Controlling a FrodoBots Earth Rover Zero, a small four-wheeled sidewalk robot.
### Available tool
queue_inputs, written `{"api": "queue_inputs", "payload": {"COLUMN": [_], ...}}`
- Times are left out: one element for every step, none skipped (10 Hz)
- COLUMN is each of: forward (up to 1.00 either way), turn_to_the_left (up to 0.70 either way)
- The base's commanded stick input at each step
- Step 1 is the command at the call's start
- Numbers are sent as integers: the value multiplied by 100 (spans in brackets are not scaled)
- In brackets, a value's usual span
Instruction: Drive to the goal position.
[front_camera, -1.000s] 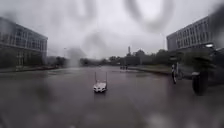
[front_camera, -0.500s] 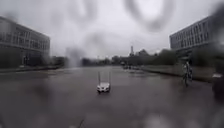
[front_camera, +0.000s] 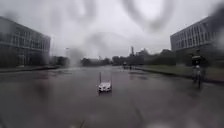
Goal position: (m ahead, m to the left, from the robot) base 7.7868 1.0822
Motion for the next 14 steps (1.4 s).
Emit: {"api": "queue_inputs", "payload": {"forward": [100,100,100,100,100,100,100,100,100,100,100,100,100,100], "turn_to_the_left": [0,0,0,0,0,-22,-1,0,0,0,0,0,0,0]}}
